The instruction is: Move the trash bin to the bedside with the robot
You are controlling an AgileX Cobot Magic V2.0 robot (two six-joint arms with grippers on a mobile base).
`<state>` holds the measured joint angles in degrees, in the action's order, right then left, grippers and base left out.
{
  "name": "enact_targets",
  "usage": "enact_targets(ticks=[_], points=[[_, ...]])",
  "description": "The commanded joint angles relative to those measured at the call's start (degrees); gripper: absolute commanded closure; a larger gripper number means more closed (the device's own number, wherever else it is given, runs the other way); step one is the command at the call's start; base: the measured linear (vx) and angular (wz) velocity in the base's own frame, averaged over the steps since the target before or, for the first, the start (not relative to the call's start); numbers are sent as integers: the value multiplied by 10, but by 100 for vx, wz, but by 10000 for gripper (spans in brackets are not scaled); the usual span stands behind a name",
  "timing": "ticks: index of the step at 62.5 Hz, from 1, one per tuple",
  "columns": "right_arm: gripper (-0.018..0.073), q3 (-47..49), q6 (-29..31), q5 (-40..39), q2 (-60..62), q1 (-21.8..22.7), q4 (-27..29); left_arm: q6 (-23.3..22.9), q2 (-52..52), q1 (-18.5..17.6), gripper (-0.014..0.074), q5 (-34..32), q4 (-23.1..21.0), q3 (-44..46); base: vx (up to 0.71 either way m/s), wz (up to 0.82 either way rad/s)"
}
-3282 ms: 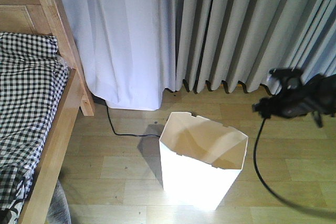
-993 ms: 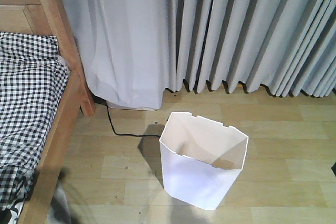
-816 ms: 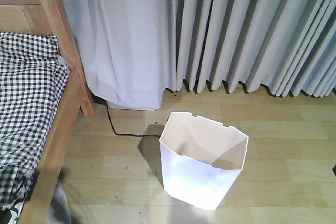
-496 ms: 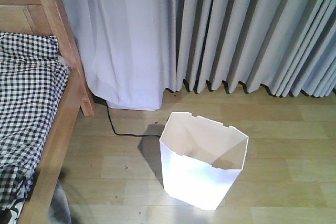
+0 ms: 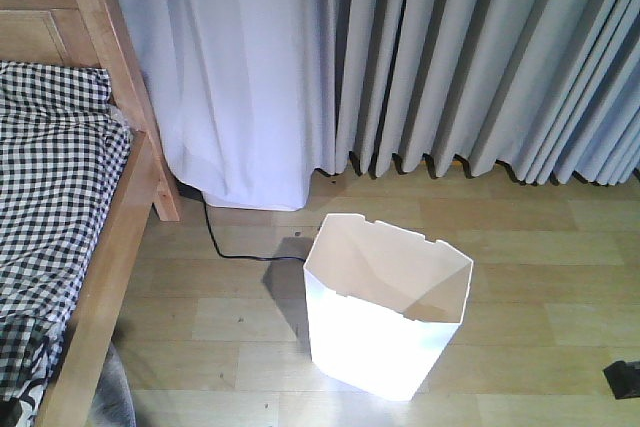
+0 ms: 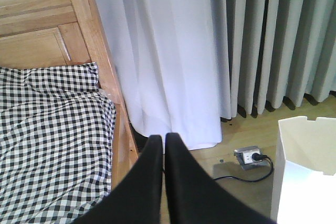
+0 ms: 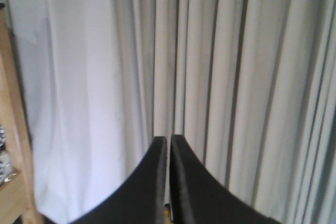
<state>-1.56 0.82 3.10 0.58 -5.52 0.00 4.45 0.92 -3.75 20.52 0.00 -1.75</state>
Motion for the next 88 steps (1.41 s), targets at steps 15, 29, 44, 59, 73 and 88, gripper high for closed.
enact_targets(ticks=[15, 29, 44, 59, 73, 88], points=[[567, -5, 6, -47, 5, 4, -21, -3, 12, 0, 603, -40, 0, -10, 0, 0], [567, -5, -1, -51, 5, 4, -21, -3, 12, 0, 603, -40, 0, -10, 0, 0], [567, -5, -1, -44, 5, 4, -20, -3, 12, 0, 603, -40, 0, -10, 0, 0], [567, -5, -1, -43, 6, 4, -20, -3, 12, 0, 603, -40, 0, -10, 0, 0], [567, -5, -1, -43, 6, 4, -20, -3, 12, 0, 603, -40, 0, -10, 0, 0], [567, -5, -1, -43, 6, 4, -20, -3, 12, 0, 603, -40, 0, -10, 0, 0]])
